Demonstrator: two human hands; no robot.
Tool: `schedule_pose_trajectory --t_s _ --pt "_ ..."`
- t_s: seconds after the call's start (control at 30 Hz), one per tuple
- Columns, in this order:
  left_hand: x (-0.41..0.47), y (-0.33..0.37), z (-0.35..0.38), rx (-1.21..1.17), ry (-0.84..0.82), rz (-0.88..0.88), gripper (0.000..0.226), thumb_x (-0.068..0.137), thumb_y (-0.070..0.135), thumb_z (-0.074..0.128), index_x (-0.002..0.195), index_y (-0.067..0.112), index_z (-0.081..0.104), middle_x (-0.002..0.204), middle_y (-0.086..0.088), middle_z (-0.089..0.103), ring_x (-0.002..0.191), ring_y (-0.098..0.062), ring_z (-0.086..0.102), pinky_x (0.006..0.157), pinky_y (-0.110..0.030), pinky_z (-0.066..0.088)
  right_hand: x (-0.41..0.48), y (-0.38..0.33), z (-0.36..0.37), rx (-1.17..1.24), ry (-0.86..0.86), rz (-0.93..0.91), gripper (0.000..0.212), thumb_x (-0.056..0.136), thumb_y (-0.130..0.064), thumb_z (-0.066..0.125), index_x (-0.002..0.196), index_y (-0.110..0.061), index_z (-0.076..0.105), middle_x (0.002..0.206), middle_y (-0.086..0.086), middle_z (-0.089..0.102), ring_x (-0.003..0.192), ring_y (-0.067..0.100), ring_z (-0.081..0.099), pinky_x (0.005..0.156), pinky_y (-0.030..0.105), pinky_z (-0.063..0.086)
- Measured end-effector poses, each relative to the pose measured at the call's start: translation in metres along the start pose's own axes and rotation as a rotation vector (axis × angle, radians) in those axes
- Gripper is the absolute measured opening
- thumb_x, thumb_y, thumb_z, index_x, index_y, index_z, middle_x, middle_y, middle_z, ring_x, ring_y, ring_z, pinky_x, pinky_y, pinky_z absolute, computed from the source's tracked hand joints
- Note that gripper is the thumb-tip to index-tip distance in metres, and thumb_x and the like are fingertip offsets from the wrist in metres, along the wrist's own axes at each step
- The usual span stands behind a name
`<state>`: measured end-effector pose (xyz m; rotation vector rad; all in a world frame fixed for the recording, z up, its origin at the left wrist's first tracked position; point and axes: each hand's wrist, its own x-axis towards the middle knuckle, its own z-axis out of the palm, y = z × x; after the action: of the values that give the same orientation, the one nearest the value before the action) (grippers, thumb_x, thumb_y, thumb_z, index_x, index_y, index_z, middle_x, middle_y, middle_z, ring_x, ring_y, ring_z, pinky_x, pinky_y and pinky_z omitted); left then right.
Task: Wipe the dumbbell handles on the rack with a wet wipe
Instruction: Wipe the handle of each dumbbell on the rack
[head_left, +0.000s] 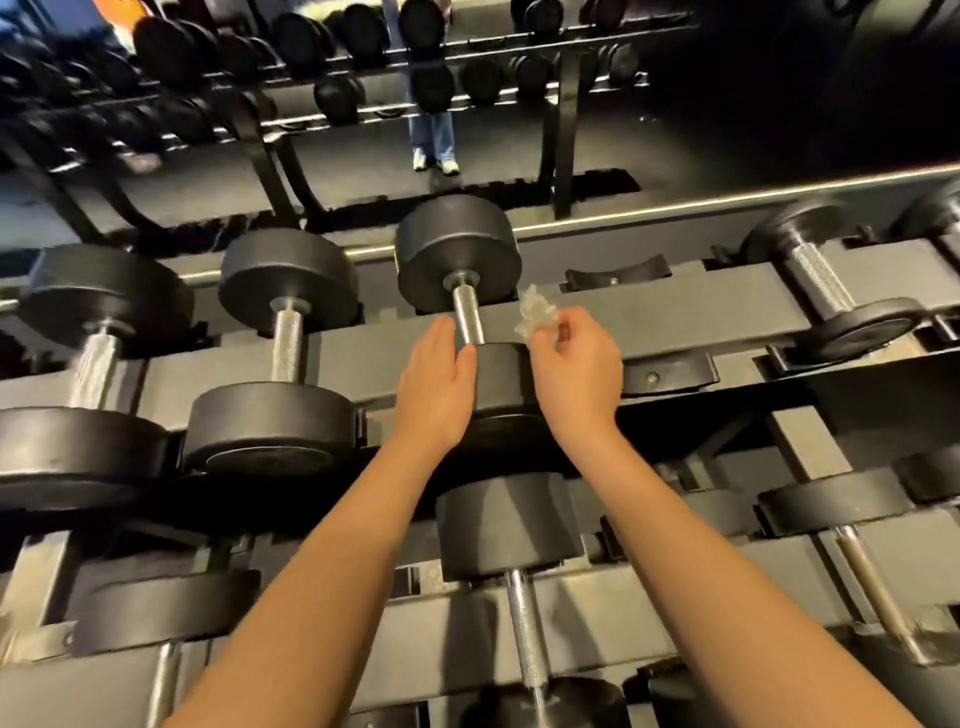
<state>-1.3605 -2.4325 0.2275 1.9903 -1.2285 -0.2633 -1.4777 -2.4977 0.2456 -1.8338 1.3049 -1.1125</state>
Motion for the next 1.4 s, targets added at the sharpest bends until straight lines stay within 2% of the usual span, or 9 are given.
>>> schedule_pose_trajectory --t_s 0.1,0.23,0.37,0.63,0.9,1.03,1.2,1.3,1.4 --pt "-0.003 -0.003 0.006 -0.029 0.069 0.001 0.038 0.098 0.026 0.03 0.129 0.012 0.046 0.125 -0.006 0.053 0.111 -0.014 0.047 0.099 -0.025 0.035 0.02 0.003 0.037 -0.049 -0.044 0.038 0.016 0.091 -0.017 0.05 0.083 -0.007 0.06 0.077 0.004 0.058 0.073 0.019 0.049 0.058 0.03 0.032" --pt "-0.001 -0.009 0.008 0.033 0.039 -0.036 0.045 0.101 0.025 0.03 0.144 0.015 0.036 0.144 -0.003 0.042 0.131 -0.015 0.037 0.114 -0.032 0.025 0.02 0.011 0.05 0.008 -0.049 0.112 0.02 0.09 -0.018 0.051 0.07 -0.015 0.051 0.069 0.004 0.058 0.068 0.022 0.052 0.056 0.03 0.033" --pt "-0.002 -0.007 0.008 0.004 0.03 -0.048 0.059 0.094 0.039 0.027 0.142 0.008 0.04 0.14 -0.006 0.045 0.128 -0.017 0.04 0.107 -0.025 0.025 0.023 0.011 0.048 0.016 -0.102 0.13 0.014 0.087 -0.019 0.053 0.075 -0.012 0.057 0.073 0.005 0.061 0.073 0.025 0.056 0.062 0.037 0.045" --pt "0.052 -0.016 0.005 -0.173 -0.038 -0.43 0.055 0.102 0.038 0.029 0.152 0.016 0.021 0.159 0.0 0.018 0.145 -0.017 0.014 0.12 -0.038 0.011 0.023 0.016 0.048 0.038 -0.108 0.136 0.018 0.088 -0.016 0.055 0.07 -0.014 0.051 0.068 0.005 0.056 0.069 0.026 0.052 0.058 0.032 0.034" --pt "0.044 -0.014 0.005 -0.234 0.047 -0.393 0.055 0.103 0.036 0.033 0.151 0.014 0.021 0.158 -0.002 0.022 0.145 -0.016 0.016 0.12 -0.04 0.013 0.023 0.012 0.046 0.029 -0.138 0.209 0.021 0.088 -0.016 0.054 0.068 -0.011 0.051 0.066 0.005 0.052 0.065 0.02 0.047 0.058 0.035 0.038" --pt "0.041 -0.015 0.004 -0.301 0.02 -0.416 0.054 0.102 0.039 0.033 0.152 0.02 0.021 0.158 0.004 0.021 0.145 -0.011 0.016 0.12 -0.038 0.015 0.027 0.008 0.043 0.063 -0.147 0.312 0.021 0.088 -0.013 0.058 0.068 -0.01 0.054 0.062 0.001 0.052 0.058 0.014 0.044 0.053 0.02 0.035" --pt "0.044 -0.017 0.003 -0.298 -0.004 -0.419 0.053 0.103 0.035 0.033 0.152 0.018 0.021 0.158 0.003 0.021 0.144 -0.012 0.016 0.12 -0.036 0.014 0.075 0.004 0.059 -0.069 -0.33 0.369 0.022 0.083 -0.01 0.058 0.063 -0.014 0.051 0.058 -0.001 0.047 0.06 0.02 0.043 0.053 0.03 0.032" --pt "0.045 -0.016 0.004 -0.309 0.004 -0.436 0.052 0.103 0.032 0.035 0.151 0.017 0.024 0.157 0.002 0.023 0.144 -0.013 0.018 0.12 -0.035 0.015 0.094 0.002 0.075 -0.126 -0.426 0.336 0.007 0.082 -0.013 0.062 0.077 -0.017 0.063 0.067 -0.001 0.053 0.066 0.018 0.047 0.053 0.026 0.034" --pt "0.041 -0.016 0.003 -0.323 0.03 -0.383 0.052 0.103 0.032 0.035 0.149 0.012 0.027 0.155 -0.003 0.027 0.143 -0.015 0.022 0.118 -0.031 0.016 0.102 0.005 0.083 -0.116 -0.516 0.267 0.017 0.08 -0.007 0.064 0.067 -0.017 0.058 0.057 -0.004 0.046 0.063 0.016 0.045 0.055 0.025 0.035"
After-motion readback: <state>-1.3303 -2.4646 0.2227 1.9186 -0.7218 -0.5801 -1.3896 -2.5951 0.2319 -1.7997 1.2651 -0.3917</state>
